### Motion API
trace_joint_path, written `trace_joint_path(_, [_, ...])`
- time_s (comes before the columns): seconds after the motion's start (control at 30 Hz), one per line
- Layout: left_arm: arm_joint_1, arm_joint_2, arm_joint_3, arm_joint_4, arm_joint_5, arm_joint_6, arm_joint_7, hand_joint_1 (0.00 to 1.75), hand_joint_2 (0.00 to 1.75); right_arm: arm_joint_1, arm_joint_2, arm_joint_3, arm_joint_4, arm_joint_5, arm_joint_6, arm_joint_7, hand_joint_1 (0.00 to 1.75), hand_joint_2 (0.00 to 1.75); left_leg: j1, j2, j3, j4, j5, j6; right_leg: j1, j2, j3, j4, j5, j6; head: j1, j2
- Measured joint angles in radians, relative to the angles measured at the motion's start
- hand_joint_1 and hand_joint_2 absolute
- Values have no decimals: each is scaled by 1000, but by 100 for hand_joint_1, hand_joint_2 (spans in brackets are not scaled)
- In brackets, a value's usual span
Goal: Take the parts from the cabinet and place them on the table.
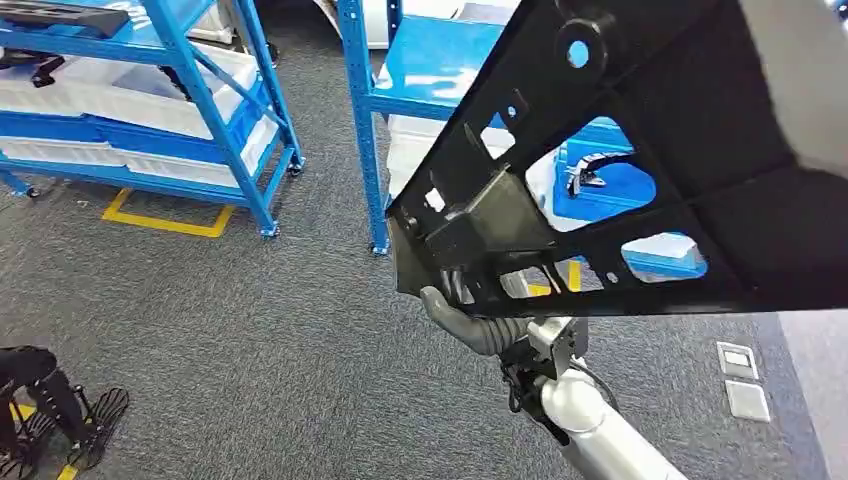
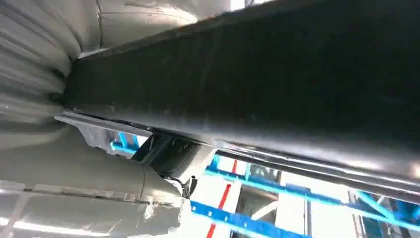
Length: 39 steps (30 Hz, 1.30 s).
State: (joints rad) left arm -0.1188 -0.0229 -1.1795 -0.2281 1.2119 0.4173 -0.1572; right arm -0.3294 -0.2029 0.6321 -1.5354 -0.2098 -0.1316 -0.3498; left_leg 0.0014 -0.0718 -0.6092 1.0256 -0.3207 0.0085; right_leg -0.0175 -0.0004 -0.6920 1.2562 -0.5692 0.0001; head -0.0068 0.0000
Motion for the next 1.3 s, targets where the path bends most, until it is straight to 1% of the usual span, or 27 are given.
trace_joint_path(0.03, [-1, 0, -1, 0, 0, 0, 0, 0, 175, -1, 0, 0, 0, 0, 0, 0, 175, 175, 0, -14, 3, 1, -3, -1, 0, 9, 33, -84, 53, -5, 5, 0])
trace_joint_path(0.07, [-2, 0, -2, 0, 0, 0, 0, 0, 175, -1, 0, 0, 0, 0, 0, 0, 175, 175, 0, -27, 4, 3, -6, -3, 0, 42, 67, -169, 101, -10, 9, 0])
trace_joint_path(0.1, [-3, -2, -2, 0, 0, 0, 0, 0, 175, 0, -1, 0, 0, 0, 0, 0, 175, 175, -3, -34, -1, 6, -8, -7, -2, 86, 77, -193, 89, -16, 8, 0])
trace_joint_path(0.17, [-3, -2, -2, 0, 0, 0, 0, 0, 175, 0, -1, 0, -2, 0, 2, 0, 175, 175, 6, -58, -10, 11, -5, -18, 3, 71, 83, -213, 87, -15, 6, 0])
trace_joint_path(0.23, [3, -1, -3, 0, 0, 0, 0, 0, 175, -2, 0, -1, -3, 0, 3, 0, 175, 175, 7, -80, -12, 6, -4, -33, 3, 51, 88, -219, 88, -23, 11, 0])
trace_joint_path(0.27, [3, 1, -3, 0, 0, 0, 0, 0, 175, -4, 1, -1, -5, 0, 3, 0, 175, 175, 6, -51, -11, 18, -14, -36, -5, 36, 97, -231, 91, -28, 12, 0])
trace_joint_path(0.3, [1, 1, -3, 0, 3, 0, 0, 0, 175, -4, 1, -1, -6, 0, 4, 0, 175, 175, -1, 8, -21, 48, -32, -46, -4, 25, 105, -236, 91, -31, -3, 0])
trace_joint_path(0.33, [-2, 1, -3, 0, 7, 0, 0, 0, 175, -5, 1, -1, -6, 0, 5, 0, 175, 175, 4, 38, -52, 109, -66, -54, -1, 9, 110, -237, 87, -37, -15, 0])
trace_joint_path(0.4, [-4, 1, -3, 0, 11, 1, 0, 0, 175, -4, 1, -1, -6, 0, 6, 2, 175, 175, 14, 55, -125, 251, -121, -65, 2, -21, 116, -237, 81, -44, -18, 0])
trace_joint_path(0.43, [-2, 1, -3, 0, 13, 1, 0, 0, 175, -4, 1, -1, -6, 0, 6, 2, 175, 175, 18, 58, -149, 293, -127, -69, 1, -34, 118, -236, 77, -44, -24, 0])
trace_joint_path(0.47, [-1, 1, -3, 0, 13, 1, 0, 0, 175, -4, 1, 0, -6, 0, 6, 3, 175, 175, 21, 61, -149, 288, -111, -71, 0, -46, 121, -235, 74, -43, -31, 0])
trace_joint_path(0.53, [-1, 1, -3, 0, 14, 1, 0, 0, 175, -7, 3, 0, -6, 0, 11, 3, 175, 175, 25, 75, -92, 168, -36, -74, -1, -70, 128, -232, 65, -38, -42, 0])
trace_joint_path(0.57, [-2, 1, -3, 0, 15, 2, 0, 0, 175, -10, 6, -1, -6, 0, 13, 3, 175, 175, 24, 101, -46, 81, 4, -71, -2, -81, 134, -230, 60, -34, -46, 0])
trace_joint_path(0.6, [-3, 1, -3, 0, 15, 2, 0, 0, 175, -13, 6, 0, -6, 0, 13, 3, 175, 175, 19, 151, -24, 24, 6, -66, 1, -90, 138, -230, 55, -28, -52, 0])
trace_joint_path(0.63, [-6, 1, -3, 0, 15, 2, 0, 0, 175, -16, 7, 0, -6, -1, 13, 2, 175, 175, 8, 148, -23, 13, 7, -52, 9, -99, 139, -224, 48, -19, -61, 0])
trace_joint_path(0.77, [1, 1, -3, 0, 17, 3, 0, 0, 175, -21, 11, 0, -6, -2, 14, 3, 175, 175, 11, 99, -23, 3, 11, -23, 4, -134, 154, -234, 38, 3, -43, 0])
trace_joint_path(0.83, [-2, 1, -3, 0, 18, 3, 0, 0, 175, -24, 11, 0, -6, -2, 14, 2, 175, 175, 11, 77, -22, -3, 15, -15, -4, -40, 125, -162, -12, 5, -31, 0])
trace_joint_path(0.9, [-4, 1, -3, 0, 19, 3, 0, 0, 175, -19, 11, 0, -5, -2, 14, 3, 175, 175, 9, 51, -22, -3, 14, -6, -4, -9, 43, 2, -83, 4, -13, 0])
trace_joint_path(0.93, [-4, 1, -3, 0, 18, 3, 0, 0, 175, -17, 11, 0, -4, -1, 14, 3, 175, 175, 7, 37, -22, -2, 14, -6, -4, -4, 7, 63, -95, 6, -8, 0])
trace_joint_path(0.97, [-3, 1, -3, 0, 19, 3, -1, 0, 175, -16, 9, 0, -4, 0, 13, 3, 175, 175, 6, 23, -21, -1, 14, -6, -4, -3, -6, 75, -82, 6, -6, 0])
trace_joint_path(1.03, [-1, 1, -3, 0, 19, 3, -2, 0, 175, -16, 9, 0, -3, 2, 10, 2, 175, 175, 7, -7, -20, 3, 12, -8, -6, 3, 26, -26, 2, 3, 1, 0])
trace_joint_path(1.07, [-2, 1, -3, 0, 18, 3, -2, 0, 175, -16, 9, 0, -3, 2, 8, 1, 175, 175, 8, -21, -20, 8, 9, -11, -8, 19, 60, -114, 54, 3, 6, 0])
trace_joint_path(1.1, [-3, 1, -3, 0, 17, 2, -3, 0, 175, -16, 9, 0, -3, 3, 7, 1, 175, 175, 10, -33, -22, 13, 5, -16, -13, 54, 83, -183, 78, 2, 10, 0])
trace_joint_path(1.13, [-4, 1, -3, 0, 16, 2, -3, 0, 175, -13, 8, 0, -3, 4, 5, 0, 175, 175, 6, -44, -29, 23, 3, -22, -14, 87, 92, -200, 67, 1, 12, 0])
trace_joint_path(1.2, [-1, 1, -3, 0, 14, 1, -3, 0, 175, -9, 7, -1, -3, 6, 5, -1, 175, 175, 13, -62, -36, 21, 7, -33, -8, 70, 92, -199, 65, -3, 8, 0])
trace_joint_path(1.27, [3, 2, -3, 1, 19, 0, -3, 0, 175, -10, 9, -1, -3, 8, 5, -3, 175, 175, 15, -78, -38, 17, 10, -49, -10, 48, 99, -211, 70, -19, 9, 0])
trace_joint_path(1.3, [3, 2, -3, 1, 21, 0, -3, 0, 175, -12, 10, -1, -3, 9, 5, -2, 175, 175, 12, -24, -37, 35, -2, -52, -9, 33, 105, -217, 73, -25, 7, 0])
